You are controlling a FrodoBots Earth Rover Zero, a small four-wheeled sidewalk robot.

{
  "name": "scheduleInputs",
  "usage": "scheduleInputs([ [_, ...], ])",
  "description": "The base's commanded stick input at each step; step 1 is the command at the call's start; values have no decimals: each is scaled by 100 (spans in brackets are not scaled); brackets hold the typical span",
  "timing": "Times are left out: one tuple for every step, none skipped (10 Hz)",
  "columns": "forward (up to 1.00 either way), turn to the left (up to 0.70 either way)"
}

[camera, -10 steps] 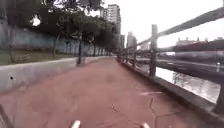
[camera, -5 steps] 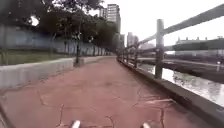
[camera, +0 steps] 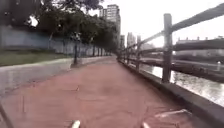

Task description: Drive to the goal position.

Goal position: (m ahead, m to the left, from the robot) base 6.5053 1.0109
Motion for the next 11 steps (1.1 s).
scheduleInputs([
  [70,3],
  [70,3],
  [70,3],
  [70,3],
  [70,3],
  [70,3],
  [70,3],
  [70,3],
  [70,3],
  [70,3],
  [70,3],
])
